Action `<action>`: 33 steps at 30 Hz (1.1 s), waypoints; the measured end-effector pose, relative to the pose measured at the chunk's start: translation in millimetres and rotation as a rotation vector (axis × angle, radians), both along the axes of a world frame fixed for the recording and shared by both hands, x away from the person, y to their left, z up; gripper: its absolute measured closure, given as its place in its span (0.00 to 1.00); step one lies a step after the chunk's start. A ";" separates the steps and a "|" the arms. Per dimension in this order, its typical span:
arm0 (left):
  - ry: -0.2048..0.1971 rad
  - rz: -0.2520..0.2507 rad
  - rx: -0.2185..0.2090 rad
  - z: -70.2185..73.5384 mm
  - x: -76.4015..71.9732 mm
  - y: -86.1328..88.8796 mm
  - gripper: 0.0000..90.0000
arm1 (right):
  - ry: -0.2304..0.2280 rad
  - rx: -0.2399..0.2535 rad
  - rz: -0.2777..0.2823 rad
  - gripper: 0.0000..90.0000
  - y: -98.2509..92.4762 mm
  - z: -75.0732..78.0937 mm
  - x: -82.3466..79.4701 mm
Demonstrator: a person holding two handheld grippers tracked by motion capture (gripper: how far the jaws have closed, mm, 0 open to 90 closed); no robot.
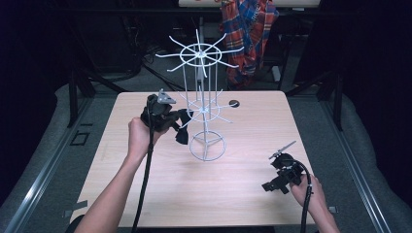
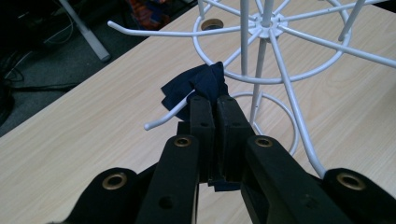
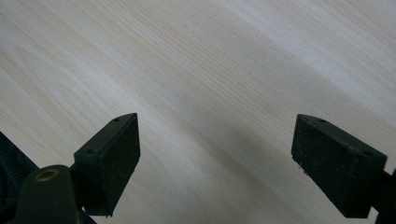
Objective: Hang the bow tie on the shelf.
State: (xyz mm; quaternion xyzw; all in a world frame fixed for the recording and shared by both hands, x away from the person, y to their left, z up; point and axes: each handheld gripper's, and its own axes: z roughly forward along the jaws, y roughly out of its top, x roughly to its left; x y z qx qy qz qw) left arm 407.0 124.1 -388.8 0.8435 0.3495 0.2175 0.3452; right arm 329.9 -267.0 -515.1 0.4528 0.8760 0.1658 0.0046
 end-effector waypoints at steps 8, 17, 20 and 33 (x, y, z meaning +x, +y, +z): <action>0.015 -0.028 0.018 -4.3 0.5 -3.0 0.97 | -0.001 0.015 -0.007 0.17 0.4 -0.7 -0.4; 0.029 -0.030 0.038 -10.6 3.3 -4.4 0.97 | 0.002 0.020 -0.010 0.17 0.4 -1.1 -0.4; 0.030 -0.027 0.041 -12.4 4.2 -4.3 0.96 | -0.002 0.021 -0.009 0.17 0.3 -1.4 -0.3; 0.048 -0.022 0.057 -22.2 9.9 -3.5 0.95 | 0.007 0.012 0.001 0.17 -0.9 -0.1 0.3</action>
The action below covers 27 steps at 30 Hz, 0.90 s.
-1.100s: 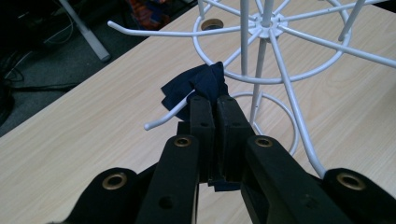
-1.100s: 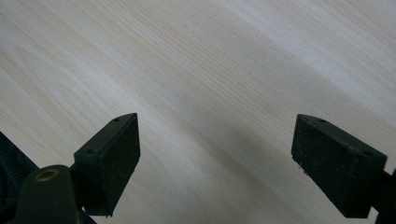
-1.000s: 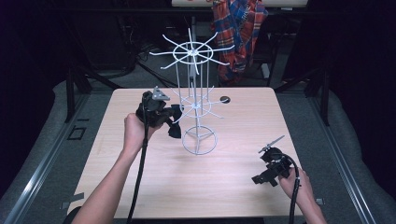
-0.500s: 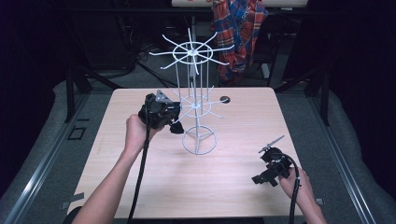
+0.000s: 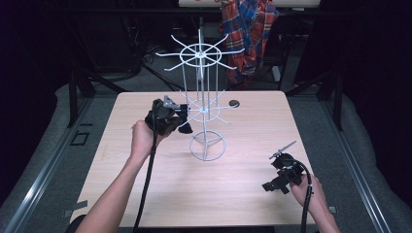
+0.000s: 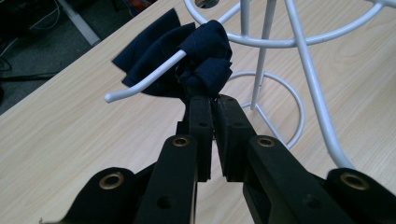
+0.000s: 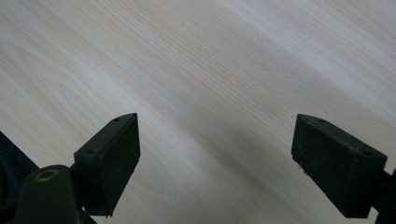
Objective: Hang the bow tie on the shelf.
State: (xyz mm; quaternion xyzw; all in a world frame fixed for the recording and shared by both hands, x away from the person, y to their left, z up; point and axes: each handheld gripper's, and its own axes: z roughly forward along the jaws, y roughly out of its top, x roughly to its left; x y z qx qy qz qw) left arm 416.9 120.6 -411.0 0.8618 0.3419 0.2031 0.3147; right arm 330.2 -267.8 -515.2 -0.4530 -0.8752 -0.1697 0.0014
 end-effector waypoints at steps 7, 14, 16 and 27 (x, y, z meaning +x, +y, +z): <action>0.022 -0.019 -0.016 1.3 0.1 5.3 0.87 | -0.003 -0.011 0.002 0.17 -1.0 0.4 0.0; 0.041 -0.026 -0.010 3.2 -0.6 12.4 0.76 | -0.004 -0.013 -0.001 0.17 -0.8 1.1 -0.4; 0.048 -0.018 -0.011 3.0 -1.2 14.5 0.72 | -0.001 -0.013 -0.002 0.17 -0.9 1.3 -0.5; 0.077 -0.025 -0.030 2.9 -5.0 31.0 0.37 | -0.013 0.007 -0.002 0.17 -1.5 2.5 -1.1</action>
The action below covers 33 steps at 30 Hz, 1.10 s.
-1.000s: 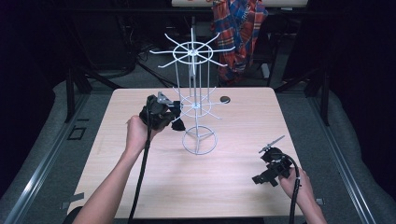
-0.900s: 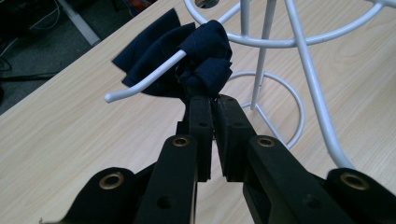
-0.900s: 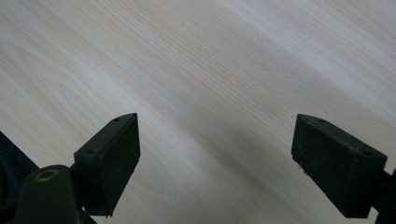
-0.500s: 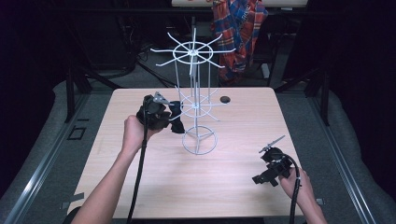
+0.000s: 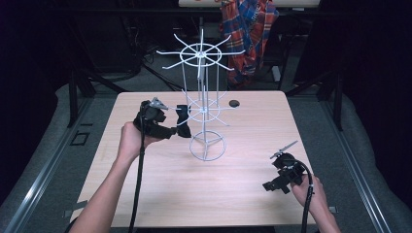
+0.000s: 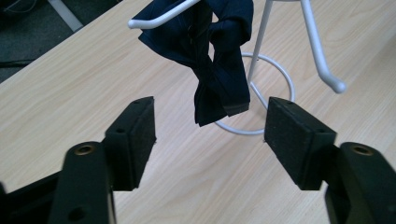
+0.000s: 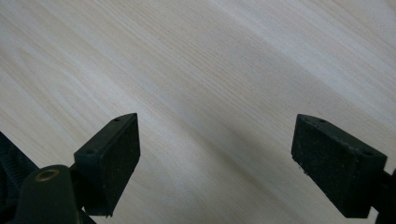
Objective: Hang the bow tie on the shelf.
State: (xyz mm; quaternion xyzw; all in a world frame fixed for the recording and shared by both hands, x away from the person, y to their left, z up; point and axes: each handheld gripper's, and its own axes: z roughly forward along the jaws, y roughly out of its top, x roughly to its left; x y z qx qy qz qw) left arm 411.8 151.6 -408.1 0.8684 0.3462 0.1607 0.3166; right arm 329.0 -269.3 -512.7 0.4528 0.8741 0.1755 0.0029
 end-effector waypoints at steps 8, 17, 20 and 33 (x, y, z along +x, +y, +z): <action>-0.005 0.021 0.010 2.3 -9.7 11.1 0.27 | -0.013 0.003 -0.001 0.17 -0.1 1.6 -0.4; 0.005 0.068 0.022 0.2 -19.4 27.0 0.20 | -0.009 -0.018 0.012 0.17 -0.4 2.7 0.1; 0.010 0.083 0.034 -4.0 -23.2 31.6 0.19 | -0.016 -0.014 0.010 0.17 -0.1 2.5 -0.1; 0.101 0.141 0.089 -39.3 -43.0 60.1 0.12 | -0.012 -0.011 0.006 0.17 1.3 2.6 -1.0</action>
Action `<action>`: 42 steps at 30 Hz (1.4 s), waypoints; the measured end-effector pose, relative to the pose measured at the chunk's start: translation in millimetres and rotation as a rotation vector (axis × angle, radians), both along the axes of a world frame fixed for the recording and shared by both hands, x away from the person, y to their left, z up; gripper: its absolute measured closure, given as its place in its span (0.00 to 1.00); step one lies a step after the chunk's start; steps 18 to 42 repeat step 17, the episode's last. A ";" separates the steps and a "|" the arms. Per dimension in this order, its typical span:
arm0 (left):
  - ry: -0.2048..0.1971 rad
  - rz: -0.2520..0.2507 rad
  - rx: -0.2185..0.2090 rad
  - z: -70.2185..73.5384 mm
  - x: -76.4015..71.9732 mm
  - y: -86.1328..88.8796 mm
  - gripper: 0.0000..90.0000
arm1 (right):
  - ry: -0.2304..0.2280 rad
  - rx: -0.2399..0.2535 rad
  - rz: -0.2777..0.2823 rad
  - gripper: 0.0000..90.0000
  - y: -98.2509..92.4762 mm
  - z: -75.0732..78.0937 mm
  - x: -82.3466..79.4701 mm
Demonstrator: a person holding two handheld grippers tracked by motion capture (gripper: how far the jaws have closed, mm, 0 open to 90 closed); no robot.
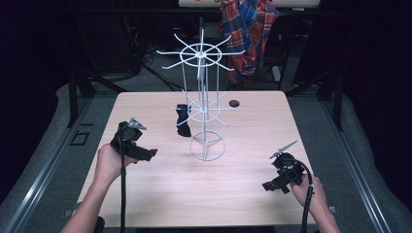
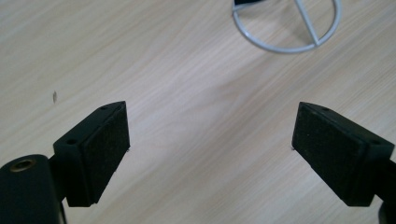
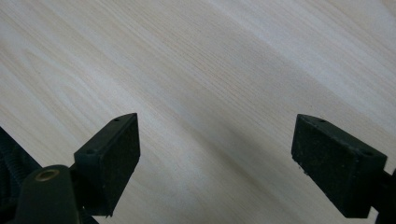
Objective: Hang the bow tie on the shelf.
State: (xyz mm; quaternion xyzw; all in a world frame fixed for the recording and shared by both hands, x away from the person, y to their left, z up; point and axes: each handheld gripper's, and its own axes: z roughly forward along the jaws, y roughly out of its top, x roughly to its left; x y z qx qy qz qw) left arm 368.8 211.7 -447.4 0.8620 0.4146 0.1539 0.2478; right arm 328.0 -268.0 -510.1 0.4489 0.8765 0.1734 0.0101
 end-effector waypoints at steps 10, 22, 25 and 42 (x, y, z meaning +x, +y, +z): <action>0.082 0.042 -0.001 -28.7 -10.4 21.4 0.05 | 0.007 -0.017 0.012 0.17 0.2 0.2 0.4; 0.073 0.039 0.003 -33.0 -7.6 20.1 0.02 | 0.005 -0.015 0.015 0.17 0.4 -0.4 0.8; 0.073 0.039 0.003 -33.0 -7.6 20.1 0.02 | 0.005 -0.015 0.015 0.17 0.4 -0.4 0.8; 0.073 0.039 0.003 -33.0 -7.6 20.1 0.02 | 0.005 -0.015 0.015 0.17 0.4 -0.4 0.8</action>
